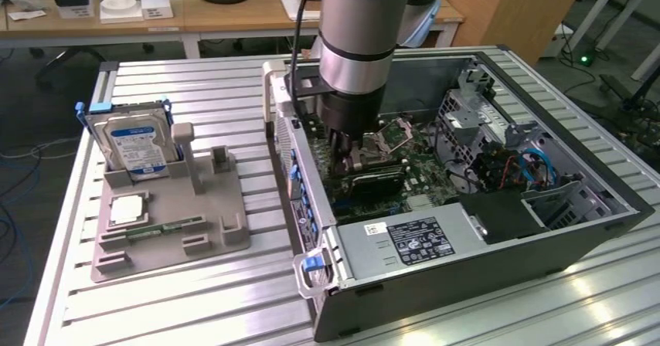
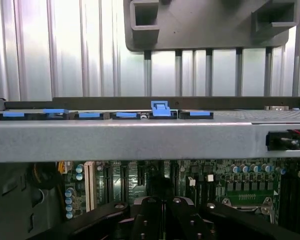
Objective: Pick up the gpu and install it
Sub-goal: 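Press down on the gpu until it lock into place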
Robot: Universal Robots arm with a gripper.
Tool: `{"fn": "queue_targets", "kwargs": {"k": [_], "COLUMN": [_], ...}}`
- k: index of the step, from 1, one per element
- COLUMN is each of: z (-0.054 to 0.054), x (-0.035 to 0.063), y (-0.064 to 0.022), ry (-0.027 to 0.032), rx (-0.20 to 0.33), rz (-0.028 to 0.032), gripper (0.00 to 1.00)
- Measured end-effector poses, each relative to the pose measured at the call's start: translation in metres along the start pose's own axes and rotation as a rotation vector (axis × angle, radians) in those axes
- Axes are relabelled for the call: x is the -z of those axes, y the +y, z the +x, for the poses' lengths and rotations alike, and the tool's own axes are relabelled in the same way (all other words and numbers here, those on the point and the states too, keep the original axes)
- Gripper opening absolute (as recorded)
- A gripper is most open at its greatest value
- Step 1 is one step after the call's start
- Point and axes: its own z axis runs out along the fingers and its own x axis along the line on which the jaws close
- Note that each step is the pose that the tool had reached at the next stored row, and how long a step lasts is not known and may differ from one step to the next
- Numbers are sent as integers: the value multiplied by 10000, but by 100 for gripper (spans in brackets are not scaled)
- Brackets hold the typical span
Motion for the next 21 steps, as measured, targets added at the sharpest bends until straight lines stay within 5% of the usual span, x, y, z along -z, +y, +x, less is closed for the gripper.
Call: {"fn": "queue_targets", "kwargs": {"k": [21], "z": [-24], "x": [-63], "y": [42], "ry": [2], "rx": [8], "rz": [-7], "gripper": [10]}}
